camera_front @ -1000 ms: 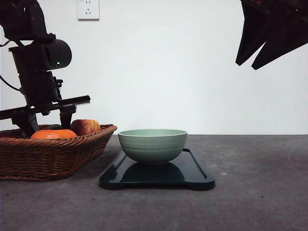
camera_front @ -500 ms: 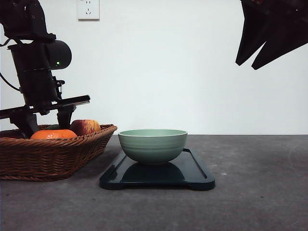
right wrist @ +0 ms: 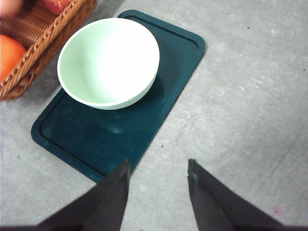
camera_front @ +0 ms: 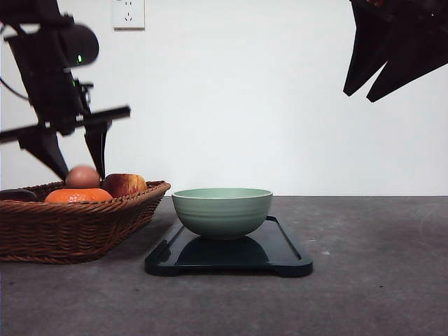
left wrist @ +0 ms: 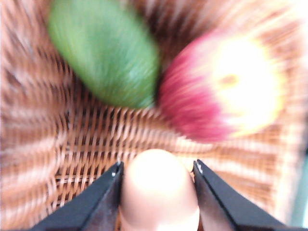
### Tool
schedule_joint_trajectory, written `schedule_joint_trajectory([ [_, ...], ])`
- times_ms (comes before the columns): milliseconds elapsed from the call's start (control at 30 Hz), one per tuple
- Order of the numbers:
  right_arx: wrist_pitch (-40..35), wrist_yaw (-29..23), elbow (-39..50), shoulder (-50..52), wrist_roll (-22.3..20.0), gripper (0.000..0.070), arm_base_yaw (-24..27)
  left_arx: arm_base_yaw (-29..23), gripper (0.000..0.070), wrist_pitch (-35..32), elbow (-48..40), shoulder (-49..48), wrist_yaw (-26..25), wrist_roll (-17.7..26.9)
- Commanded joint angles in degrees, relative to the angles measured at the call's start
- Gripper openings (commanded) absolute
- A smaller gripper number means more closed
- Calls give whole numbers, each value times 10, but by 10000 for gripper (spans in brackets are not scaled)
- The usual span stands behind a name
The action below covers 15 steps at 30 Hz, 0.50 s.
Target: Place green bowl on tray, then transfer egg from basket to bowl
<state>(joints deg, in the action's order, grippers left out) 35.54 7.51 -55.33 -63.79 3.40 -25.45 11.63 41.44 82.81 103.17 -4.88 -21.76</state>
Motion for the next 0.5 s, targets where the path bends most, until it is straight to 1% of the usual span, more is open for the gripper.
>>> schedule_joint_trajectory([
  [0, -3, 0, -6, -5, 3, 238, -3, 5, 177, -3, 11, 1, -3, 13],
  [233, -3, 0, -6, -5, 3, 238, -3, 34, 177, -5, 11, -24, -3, 18],
  [467, -3, 0, -6, -5, 2, 238, -3, 86, 177, -10, 12, -29, -3, 18],
])
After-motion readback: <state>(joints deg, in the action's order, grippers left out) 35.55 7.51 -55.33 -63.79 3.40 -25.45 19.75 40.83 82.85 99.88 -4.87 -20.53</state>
